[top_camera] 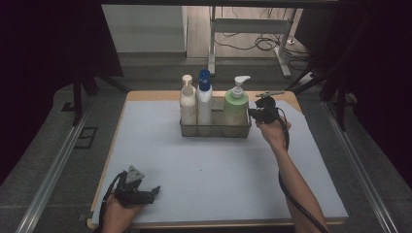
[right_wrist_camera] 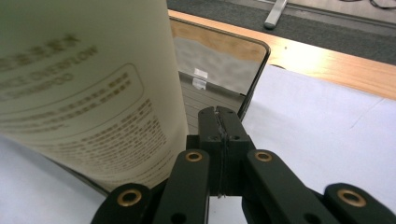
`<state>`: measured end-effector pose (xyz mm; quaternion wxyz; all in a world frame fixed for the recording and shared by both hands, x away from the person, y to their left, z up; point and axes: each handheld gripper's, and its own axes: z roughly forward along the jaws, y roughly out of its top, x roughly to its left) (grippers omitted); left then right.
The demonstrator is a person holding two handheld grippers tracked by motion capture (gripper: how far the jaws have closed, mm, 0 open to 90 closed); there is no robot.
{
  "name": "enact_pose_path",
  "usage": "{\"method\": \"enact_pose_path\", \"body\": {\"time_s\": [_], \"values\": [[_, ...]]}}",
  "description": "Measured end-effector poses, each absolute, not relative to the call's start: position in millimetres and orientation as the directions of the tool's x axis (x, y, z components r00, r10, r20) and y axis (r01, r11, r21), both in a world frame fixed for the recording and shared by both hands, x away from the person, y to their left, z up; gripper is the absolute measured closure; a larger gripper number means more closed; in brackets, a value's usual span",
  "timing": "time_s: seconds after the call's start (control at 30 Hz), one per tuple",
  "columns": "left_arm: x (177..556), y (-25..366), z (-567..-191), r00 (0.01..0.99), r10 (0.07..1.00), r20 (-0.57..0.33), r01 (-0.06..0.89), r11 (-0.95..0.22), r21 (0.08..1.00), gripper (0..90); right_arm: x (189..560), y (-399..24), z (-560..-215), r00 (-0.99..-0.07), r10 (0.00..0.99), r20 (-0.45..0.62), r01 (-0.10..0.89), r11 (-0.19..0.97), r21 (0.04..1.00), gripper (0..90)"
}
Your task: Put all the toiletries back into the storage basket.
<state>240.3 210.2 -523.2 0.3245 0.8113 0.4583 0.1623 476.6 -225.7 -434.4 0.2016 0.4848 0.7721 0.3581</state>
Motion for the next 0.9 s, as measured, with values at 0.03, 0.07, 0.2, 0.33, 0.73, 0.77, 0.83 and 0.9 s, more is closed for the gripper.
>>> {"method": "enact_pose_path", "body": {"time_s": [0.03, 0.07, 0.2, 0.33, 0.73, 0.77, 0.83, 0.9], "values": [[240.3, 210.2, -523.2, 0.527, 0.849, -0.035, 0.639, -0.369, 0.675, 12.1, 477.7, -225.5, -435.5, -0.447, 0.894, 0.036, 0.607, 0.273, 0.746, 89.1], [240.3, 210.2, -523.2, 0.527, 0.849, -0.034, 0.639, -0.369, 0.675, 12.1, 478.6, -225.5, -436.7, -0.449, 0.893, 0.037, 0.605, 0.274, 0.748, 89.1], [240.3, 210.2, -523.2, 0.527, 0.849, -0.034, 0.638, -0.369, 0.675, 12.1, 480.9, -223.7, -439.6, -0.452, 0.89, 0.057, 0.612, 0.262, 0.746, 89.1], [240.3, 210.2, -523.2, 0.527, 0.849, -0.035, 0.639, -0.369, 0.675, 12.0, 480.8, -218.6, -441.3, -0.466, 0.883, 0.056, 0.608, 0.274, 0.745, 89.1], [240.3, 210.2, -523.2, 0.527, 0.849, -0.035, 0.639, -0.369, 0.675, 12.1, 478.5, -214.8, -446.5, -0.462, 0.885, 0.056, 0.616, 0.275, 0.738, 89.2], [240.3, 210.2, -523.2, 0.527, 0.849, -0.034, 0.639, -0.369, 0.675, 12.1, 478.6, -214.4, -447.3, -0.464, 0.884, 0.053, 0.614, 0.278, 0.738, 89.2], [240.3, 210.2, -523.2, 0.527, 0.849, -0.035, 0.639, -0.369, 0.675, 12.1, 478.5, -213.1, -448.2, -0.465, 0.884, 0.055, 0.618, 0.279, 0.735, 89.2], [240.4, 210.2, -523.2, 0.527, 0.849, -0.035, 0.639, -0.369, 0.675, 12.0, 478.4, -211.4, -449.0, -0.469, 0.882, 0.052, 0.616, 0.284, 0.735, 89.2]]}}
